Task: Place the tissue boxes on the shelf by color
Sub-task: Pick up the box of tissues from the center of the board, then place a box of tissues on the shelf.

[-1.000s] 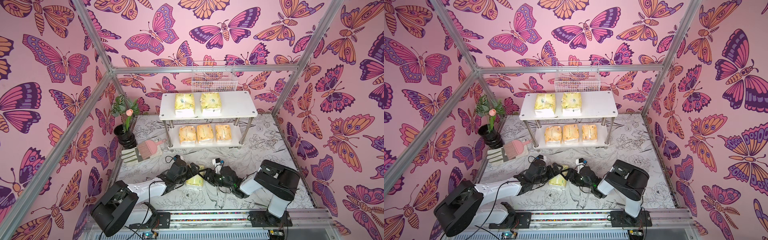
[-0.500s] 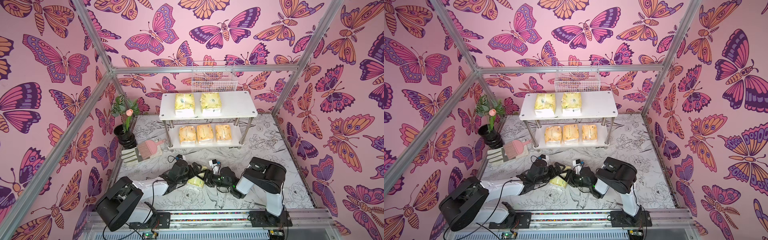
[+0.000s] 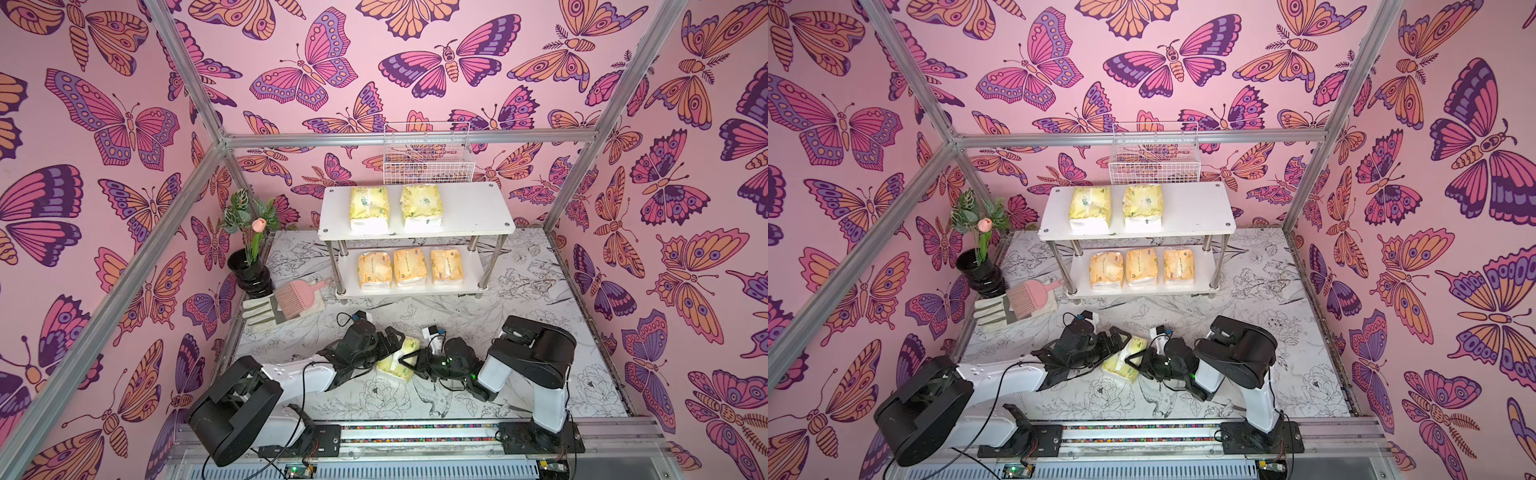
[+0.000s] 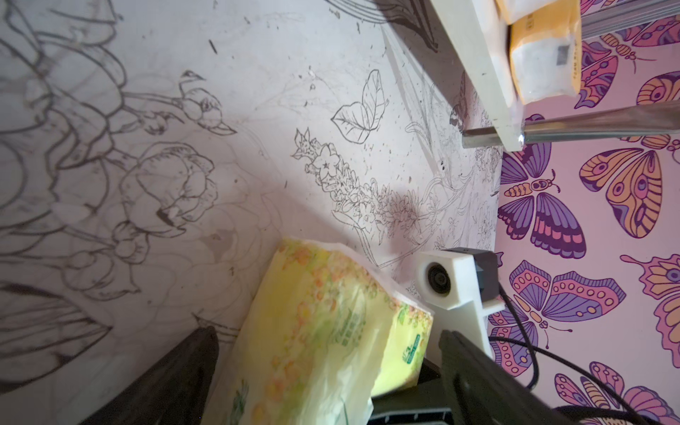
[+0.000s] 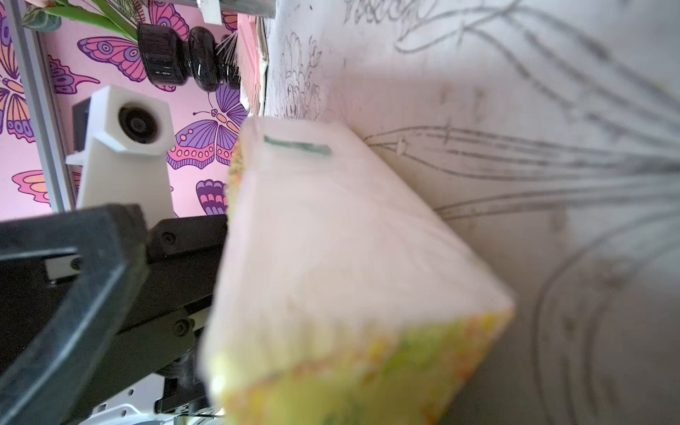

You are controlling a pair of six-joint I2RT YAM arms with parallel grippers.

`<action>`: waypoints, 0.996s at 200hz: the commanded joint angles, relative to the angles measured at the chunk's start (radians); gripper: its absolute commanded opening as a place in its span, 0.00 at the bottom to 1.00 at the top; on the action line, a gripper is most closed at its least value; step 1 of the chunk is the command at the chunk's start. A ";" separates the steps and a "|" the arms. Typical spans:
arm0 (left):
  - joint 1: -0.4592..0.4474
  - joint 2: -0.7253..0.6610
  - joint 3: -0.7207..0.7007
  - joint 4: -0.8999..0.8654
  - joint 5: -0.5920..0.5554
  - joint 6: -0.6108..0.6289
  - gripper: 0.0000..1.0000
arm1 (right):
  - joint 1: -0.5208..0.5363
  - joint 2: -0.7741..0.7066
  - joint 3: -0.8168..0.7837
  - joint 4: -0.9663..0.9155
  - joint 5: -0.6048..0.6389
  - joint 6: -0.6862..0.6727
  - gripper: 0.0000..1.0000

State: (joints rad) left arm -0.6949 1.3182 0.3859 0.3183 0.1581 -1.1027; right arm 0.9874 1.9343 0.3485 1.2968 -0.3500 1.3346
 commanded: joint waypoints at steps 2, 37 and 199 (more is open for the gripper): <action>-0.003 -0.088 0.067 -0.194 -0.005 0.074 1.00 | -0.018 -0.051 -0.022 -0.042 -0.016 -0.014 0.16; 0.030 -0.208 0.196 -0.440 -0.046 0.219 1.00 | -0.047 -0.165 -0.042 -0.101 -0.061 -0.013 0.16; 0.112 -0.361 0.793 -1.122 0.113 0.782 1.00 | -0.391 -1.045 0.491 -1.700 -0.247 -0.553 0.14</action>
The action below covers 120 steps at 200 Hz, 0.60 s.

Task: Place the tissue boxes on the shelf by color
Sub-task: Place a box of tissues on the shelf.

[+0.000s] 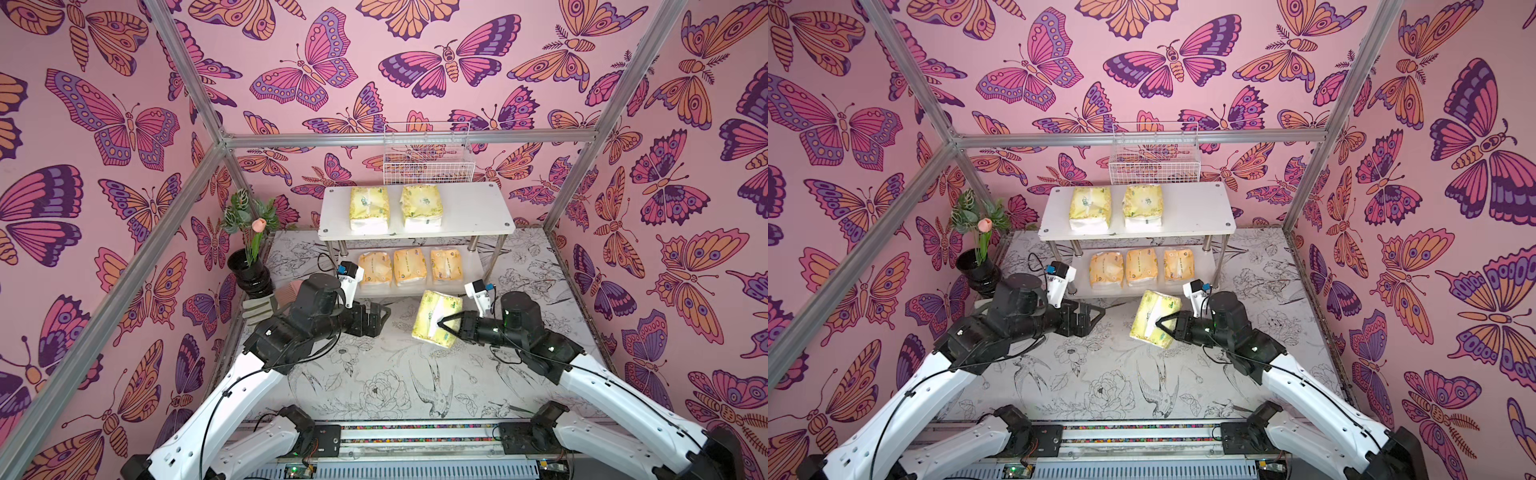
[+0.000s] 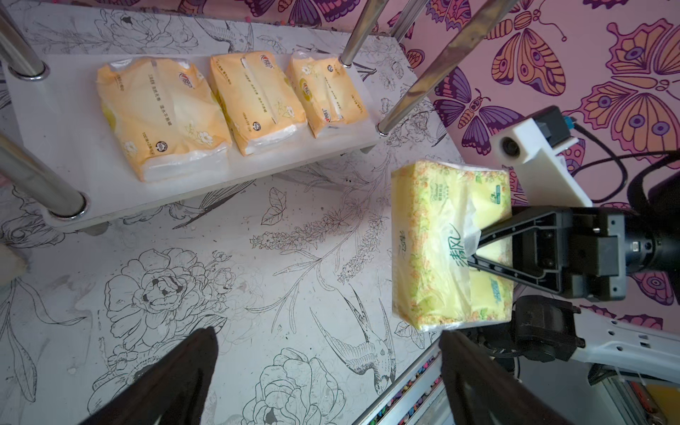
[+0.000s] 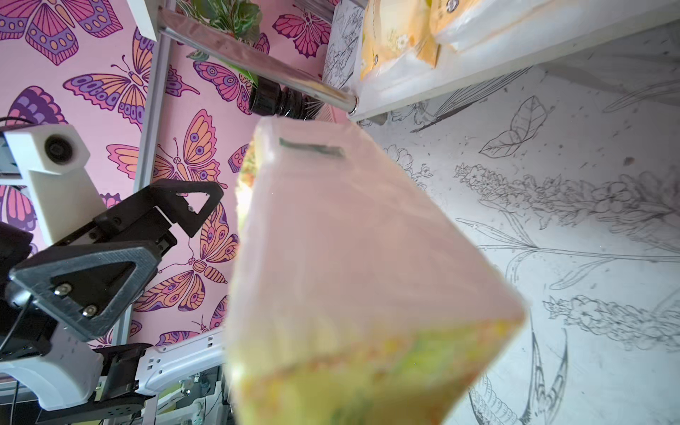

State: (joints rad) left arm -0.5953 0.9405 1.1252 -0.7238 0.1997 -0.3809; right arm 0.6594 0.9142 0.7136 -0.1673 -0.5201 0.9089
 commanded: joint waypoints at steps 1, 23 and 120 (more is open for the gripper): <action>0.013 0.018 0.057 -0.080 0.073 0.060 1.00 | -0.066 -0.024 0.135 -0.240 -0.080 -0.131 0.14; 0.020 0.037 0.102 -0.085 0.093 0.059 1.00 | -0.160 -0.017 0.275 -0.382 -0.110 -0.208 0.14; 0.046 0.119 0.260 -0.082 0.038 0.026 1.00 | -0.498 0.233 0.779 -0.524 -0.270 -0.283 0.14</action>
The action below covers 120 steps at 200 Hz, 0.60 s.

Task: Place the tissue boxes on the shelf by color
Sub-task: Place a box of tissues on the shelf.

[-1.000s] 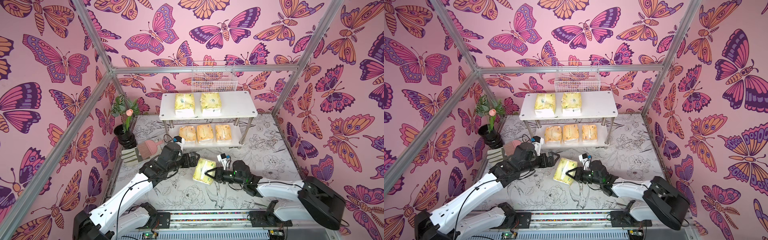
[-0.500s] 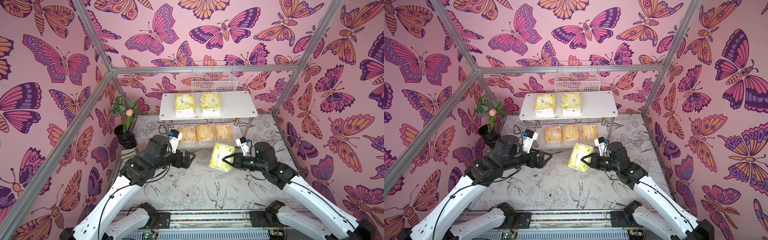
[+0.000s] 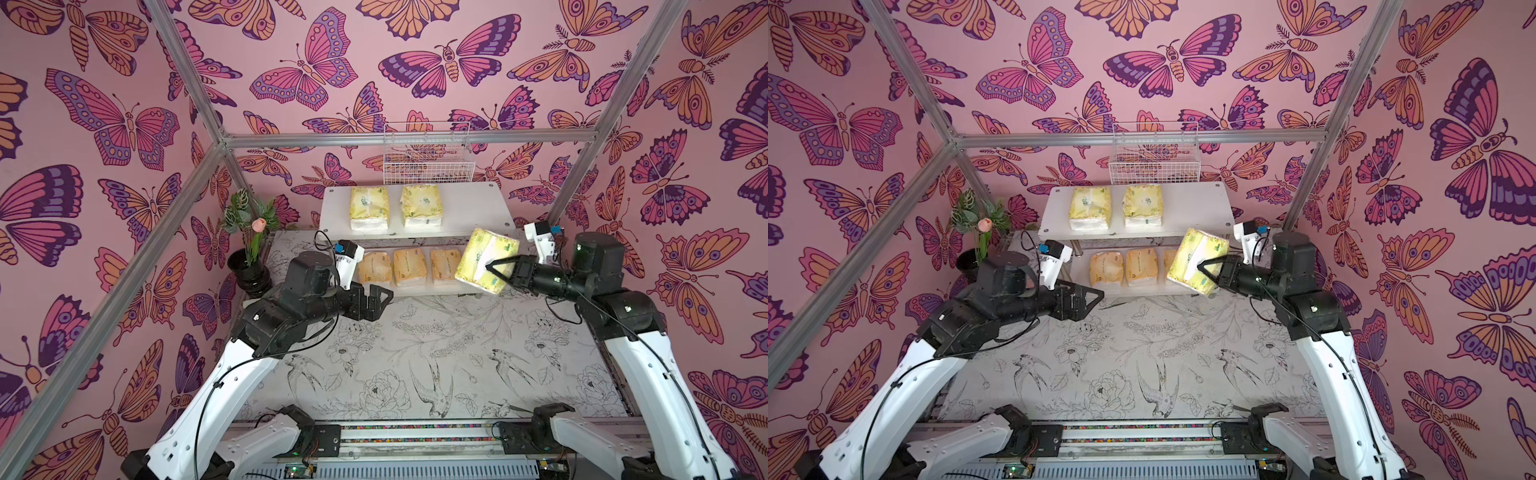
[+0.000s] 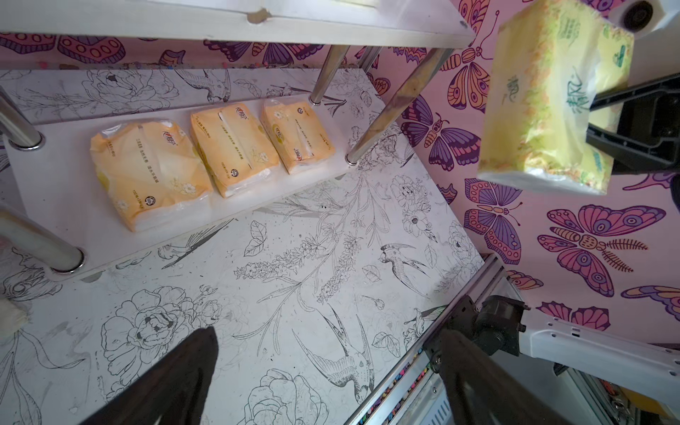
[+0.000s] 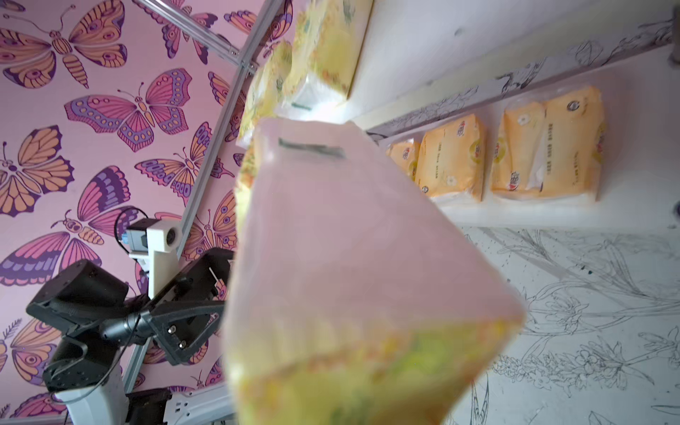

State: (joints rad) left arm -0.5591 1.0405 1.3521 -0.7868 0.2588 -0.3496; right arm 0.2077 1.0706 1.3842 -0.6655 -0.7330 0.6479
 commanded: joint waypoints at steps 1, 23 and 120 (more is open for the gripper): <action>0.011 0.020 0.036 -0.019 -0.021 -0.005 1.00 | -0.050 0.080 0.114 -0.025 -0.058 -0.022 0.14; 0.015 0.034 0.064 -0.018 -0.024 -0.005 1.00 | -0.084 0.180 0.229 -0.018 -0.085 -0.005 0.14; 0.034 0.038 0.083 -0.018 -0.034 -0.021 1.00 | -0.152 0.556 0.538 0.035 -0.162 0.100 0.17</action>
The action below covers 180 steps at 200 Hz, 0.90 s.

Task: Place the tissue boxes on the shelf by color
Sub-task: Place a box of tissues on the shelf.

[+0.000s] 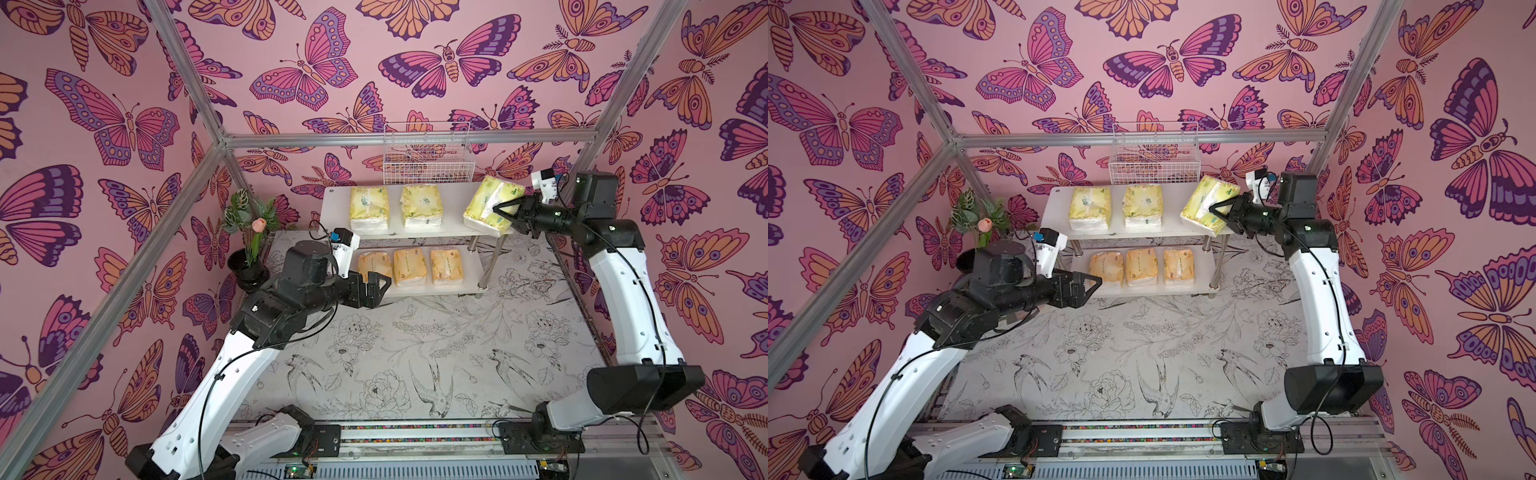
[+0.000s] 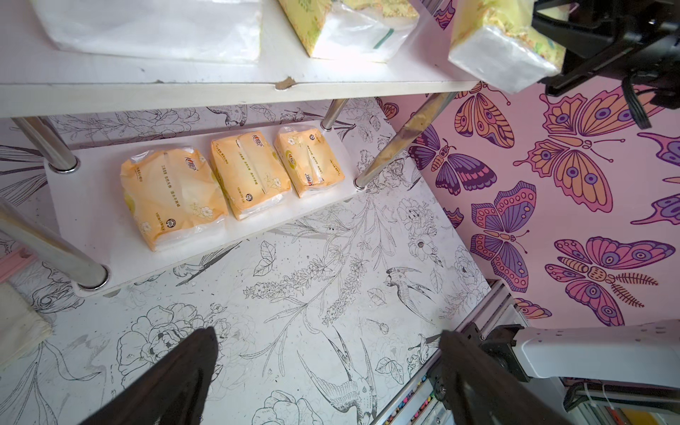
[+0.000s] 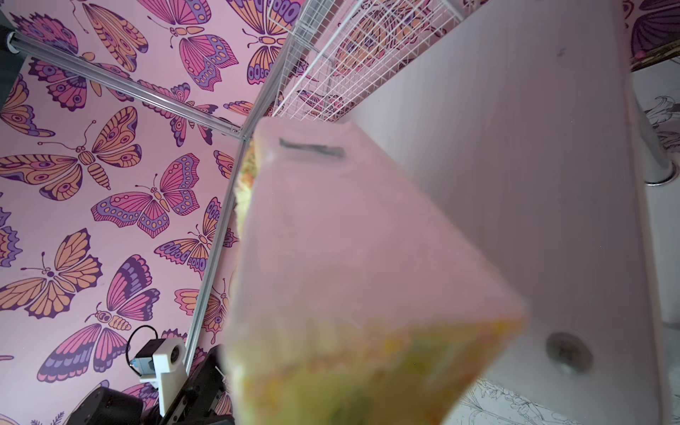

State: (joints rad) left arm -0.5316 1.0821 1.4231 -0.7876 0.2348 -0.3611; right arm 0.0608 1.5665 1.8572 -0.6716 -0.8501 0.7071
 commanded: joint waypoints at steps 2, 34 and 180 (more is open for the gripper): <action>0.007 -0.004 0.011 -0.018 -0.010 -0.009 1.00 | -0.006 0.066 0.068 0.042 -0.047 0.044 0.17; 0.007 -0.007 0.007 -0.016 -0.016 -0.016 1.00 | -0.006 0.124 0.086 0.073 -0.077 0.079 0.18; 0.009 -0.015 -0.006 0.004 -0.004 -0.032 1.00 | -0.005 0.127 0.182 -0.239 0.256 -0.160 0.73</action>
State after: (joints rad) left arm -0.5293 1.0809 1.4227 -0.7868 0.2279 -0.3855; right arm 0.0593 1.7077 2.0151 -0.8120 -0.7109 0.6174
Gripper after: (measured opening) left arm 0.998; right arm 0.728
